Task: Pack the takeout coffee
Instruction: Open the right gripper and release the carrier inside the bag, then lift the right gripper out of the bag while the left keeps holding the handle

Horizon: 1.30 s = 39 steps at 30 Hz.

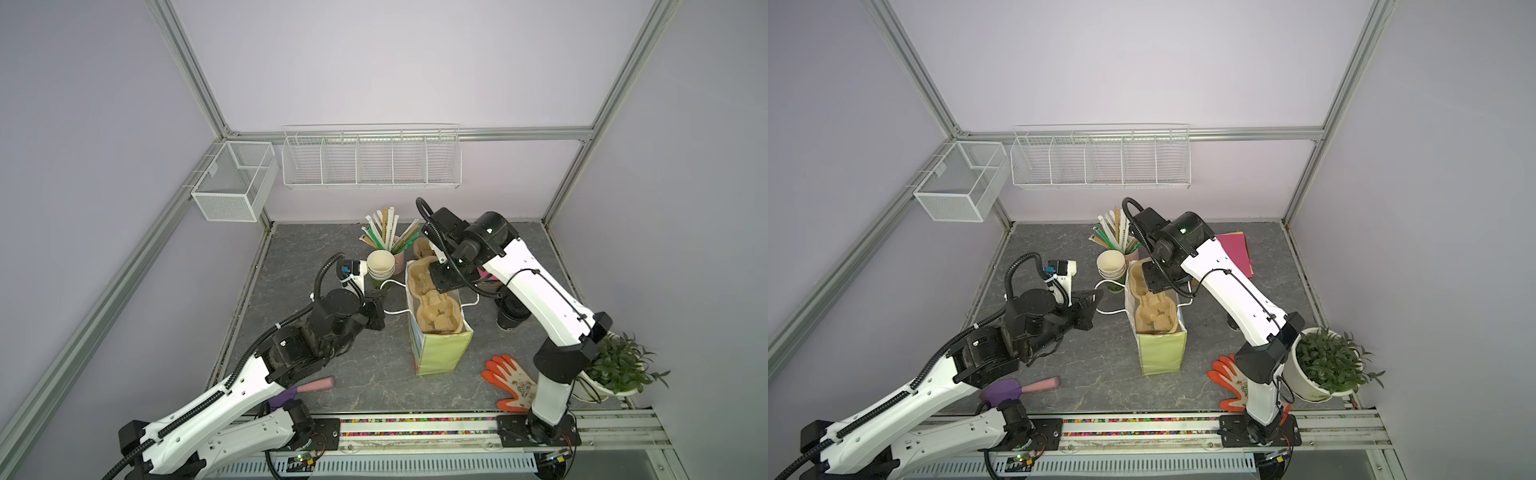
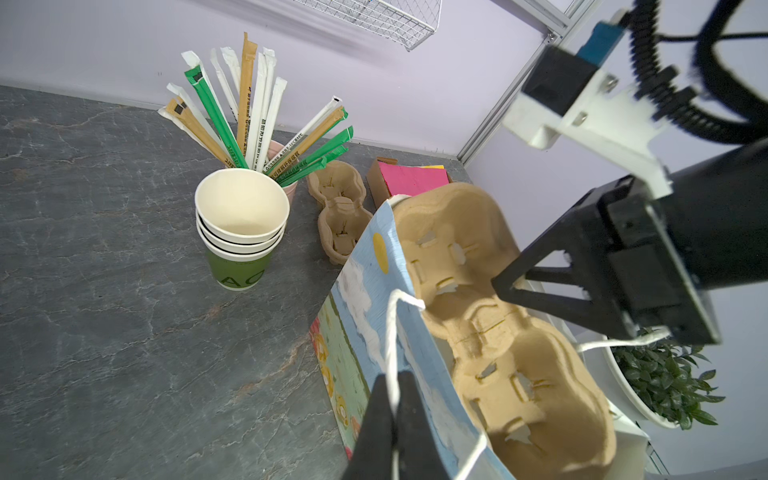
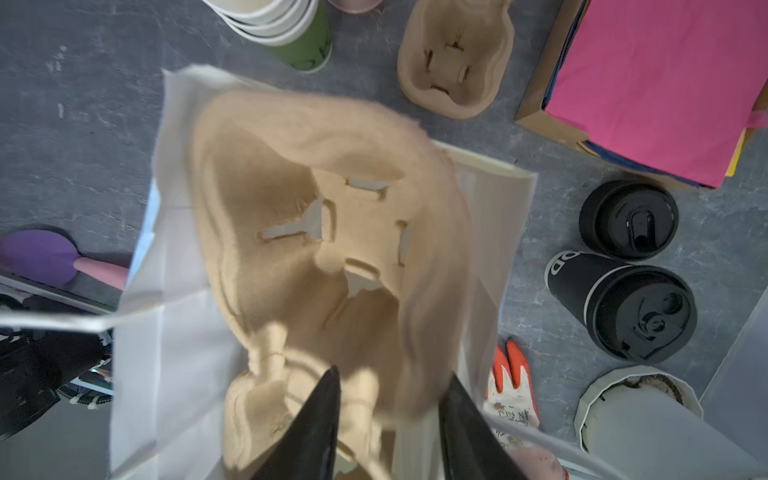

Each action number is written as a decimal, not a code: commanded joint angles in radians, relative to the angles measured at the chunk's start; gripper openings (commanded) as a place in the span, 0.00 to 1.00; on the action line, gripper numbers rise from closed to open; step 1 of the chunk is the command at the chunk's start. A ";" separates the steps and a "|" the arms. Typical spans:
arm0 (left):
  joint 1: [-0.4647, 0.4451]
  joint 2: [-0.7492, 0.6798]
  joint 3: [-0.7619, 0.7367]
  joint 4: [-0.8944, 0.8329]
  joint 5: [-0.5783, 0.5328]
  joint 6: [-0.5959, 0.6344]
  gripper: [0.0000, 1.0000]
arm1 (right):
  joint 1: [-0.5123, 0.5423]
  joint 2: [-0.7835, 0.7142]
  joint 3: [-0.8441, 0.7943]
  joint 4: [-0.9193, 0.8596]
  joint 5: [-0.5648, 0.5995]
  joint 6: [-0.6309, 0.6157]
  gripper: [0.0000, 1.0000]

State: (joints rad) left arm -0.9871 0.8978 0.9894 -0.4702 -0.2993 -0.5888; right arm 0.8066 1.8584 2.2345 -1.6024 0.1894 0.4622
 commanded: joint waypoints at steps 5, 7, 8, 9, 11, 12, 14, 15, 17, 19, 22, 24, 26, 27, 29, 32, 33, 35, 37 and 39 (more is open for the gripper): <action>-0.001 -0.012 0.027 -0.012 -0.019 0.021 0.00 | -0.008 -0.032 -0.079 0.002 0.047 -0.013 0.40; -0.001 -0.014 0.021 -0.012 -0.018 0.021 0.00 | -0.007 -0.040 -0.103 0.015 0.040 -0.009 0.36; -0.001 -0.016 0.019 -0.012 -0.018 0.021 0.00 | -0.007 -0.046 -0.122 0.027 0.030 -0.007 0.35; -0.001 -0.016 0.019 -0.010 -0.018 0.020 0.00 | -0.009 -0.053 -0.147 0.043 0.017 -0.004 0.34; -0.001 -0.015 0.017 -0.008 -0.017 0.020 0.00 | -0.009 -0.059 -0.182 0.068 -0.015 0.001 0.33; -0.001 -0.015 0.017 -0.008 -0.017 0.020 0.00 | -0.009 -0.059 -0.192 0.073 -0.029 0.006 0.33; -0.001 -0.015 0.018 -0.008 -0.018 0.020 0.00 | -0.007 -0.061 -0.179 0.065 -0.023 0.014 0.32; -0.001 -0.015 0.018 -0.008 -0.018 0.021 0.00 | -0.007 -0.070 -0.175 0.066 -0.007 0.015 0.33; -0.001 -0.017 0.017 -0.008 -0.018 0.018 0.00 | -0.012 -0.080 -0.156 0.065 0.012 0.012 0.34; -0.001 -0.015 0.015 -0.007 -0.017 0.019 0.00 | -0.017 -0.078 -0.112 0.045 0.014 0.005 0.35; -0.001 -0.016 0.011 -0.006 -0.016 0.019 0.00 | -0.018 -0.071 -0.008 0.023 -0.019 -0.012 0.38; -0.001 -0.014 0.009 -0.004 -0.016 0.017 0.00 | -0.016 -0.052 0.096 -0.001 -0.054 -0.032 0.41; -0.001 -0.015 0.009 -0.004 -0.014 0.016 0.00 | -0.017 -0.028 0.203 -0.045 -0.061 -0.048 0.45; -0.001 -0.014 0.010 -0.002 -0.012 0.015 0.00 | -0.018 -0.021 0.253 -0.064 -0.070 -0.059 0.47; -0.001 -0.013 0.009 -0.001 -0.008 0.013 0.00 | -0.017 -0.025 0.308 -0.081 -0.097 -0.078 0.53; -0.001 -0.009 0.008 0.005 -0.004 0.011 0.00 | -0.021 -0.055 0.341 -0.101 -0.083 -0.092 0.60; -0.001 -0.007 0.009 0.007 -0.001 0.009 0.00 | -0.024 -0.072 0.332 -0.113 -0.054 -0.089 0.62; -0.001 -0.005 0.005 0.010 0.005 0.006 0.00 | -0.027 -0.099 0.294 -0.137 -0.001 -0.085 0.63; -0.001 -0.005 0.002 0.011 0.008 0.005 0.00 | -0.027 -0.138 0.201 -0.138 0.007 -0.083 0.65; -0.001 -0.008 0.000 0.015 0.008 0.004 0.00 | -0.019 -0.189 0.083 -0.100 0.003 -0.074 0.67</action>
State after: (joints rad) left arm -0.9871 0.8932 0.9894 -0.4694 -0.2916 -0.5896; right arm 0.7868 1.7218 2.4214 -1.6024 0.1669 0.3885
